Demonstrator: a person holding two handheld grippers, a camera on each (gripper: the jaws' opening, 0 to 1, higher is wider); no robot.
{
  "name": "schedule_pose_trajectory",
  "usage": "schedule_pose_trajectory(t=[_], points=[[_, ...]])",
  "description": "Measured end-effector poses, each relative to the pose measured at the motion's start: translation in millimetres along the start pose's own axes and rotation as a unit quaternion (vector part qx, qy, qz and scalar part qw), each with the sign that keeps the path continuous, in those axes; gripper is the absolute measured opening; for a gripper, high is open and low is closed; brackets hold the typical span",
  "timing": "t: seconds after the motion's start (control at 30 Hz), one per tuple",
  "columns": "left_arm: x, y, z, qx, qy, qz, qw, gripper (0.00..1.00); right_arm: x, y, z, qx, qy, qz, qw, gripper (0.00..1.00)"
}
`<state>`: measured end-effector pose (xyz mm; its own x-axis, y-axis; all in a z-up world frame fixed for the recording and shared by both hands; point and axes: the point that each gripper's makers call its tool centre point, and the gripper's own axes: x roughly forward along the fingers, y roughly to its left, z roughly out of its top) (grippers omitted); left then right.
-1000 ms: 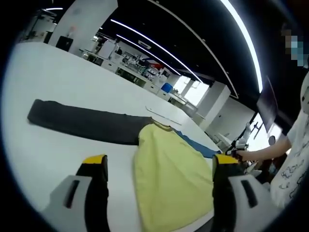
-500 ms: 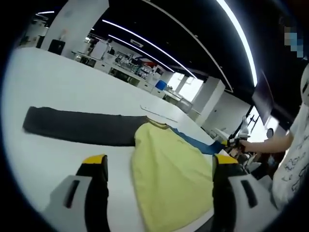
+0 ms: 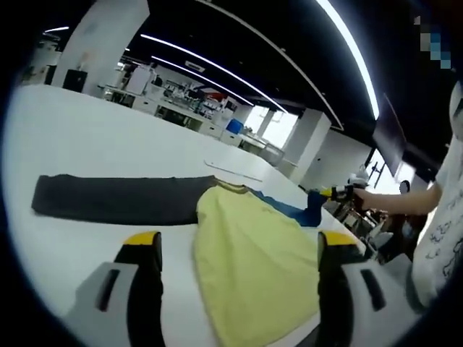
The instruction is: Fold the garment on the visible template until the final outline fits inside the template.
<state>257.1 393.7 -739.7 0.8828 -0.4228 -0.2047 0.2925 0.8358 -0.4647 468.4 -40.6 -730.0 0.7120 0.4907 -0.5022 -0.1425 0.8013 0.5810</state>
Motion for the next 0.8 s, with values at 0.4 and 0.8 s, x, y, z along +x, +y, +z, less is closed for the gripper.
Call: schedule_pose_trajectory(t=[0.4,0.8], points=[[1,-2.1,3.2,0.0,-0.003,0.004,1.0,0.85,56,85,-25.4,0.014,0.034,0.08,0.9962,0.0],[-1,-2.3,4.4,-0.005,-0.01,0.011,0.9999,0.86,103,162,-56.6,-0.001,0.076,0.148,0.9861,0.0]])
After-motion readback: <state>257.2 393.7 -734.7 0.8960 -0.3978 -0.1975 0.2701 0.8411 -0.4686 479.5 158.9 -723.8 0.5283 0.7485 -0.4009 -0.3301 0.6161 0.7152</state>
